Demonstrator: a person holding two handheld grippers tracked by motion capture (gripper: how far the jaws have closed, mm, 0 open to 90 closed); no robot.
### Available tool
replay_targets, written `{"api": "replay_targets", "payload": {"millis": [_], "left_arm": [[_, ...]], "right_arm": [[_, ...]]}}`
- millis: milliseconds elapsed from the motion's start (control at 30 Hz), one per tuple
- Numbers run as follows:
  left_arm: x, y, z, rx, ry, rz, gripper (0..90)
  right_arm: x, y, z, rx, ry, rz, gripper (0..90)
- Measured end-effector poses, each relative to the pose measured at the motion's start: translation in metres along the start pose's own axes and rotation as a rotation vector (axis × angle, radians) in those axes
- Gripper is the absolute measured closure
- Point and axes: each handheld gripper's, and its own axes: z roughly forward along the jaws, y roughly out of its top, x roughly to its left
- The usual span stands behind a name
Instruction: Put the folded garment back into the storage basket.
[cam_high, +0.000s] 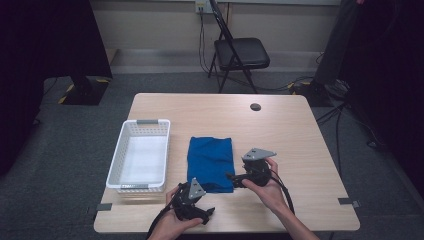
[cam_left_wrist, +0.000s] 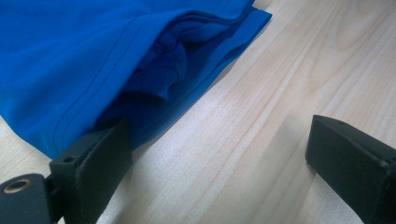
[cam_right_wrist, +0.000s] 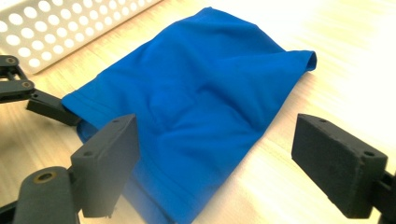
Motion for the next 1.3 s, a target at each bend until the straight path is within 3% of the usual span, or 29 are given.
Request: {"api": "replay_targets", "payload": {"millis": [900, 1300], "left_arm": [[0.000, 0.000, 0.000, -0.002, -0.001, 0.000, 6.5], [0.001, 0.000, 0.000, -0.005, 0.001, -0.001, 6.3]], "right_arm": [[-0.019, -0.021, -0.056, -0.070, -0.034, 0.051, 17.9], [-0.036, -0.039, -0.082, -0.088, -0.087, 0.089, 17.1]]}}
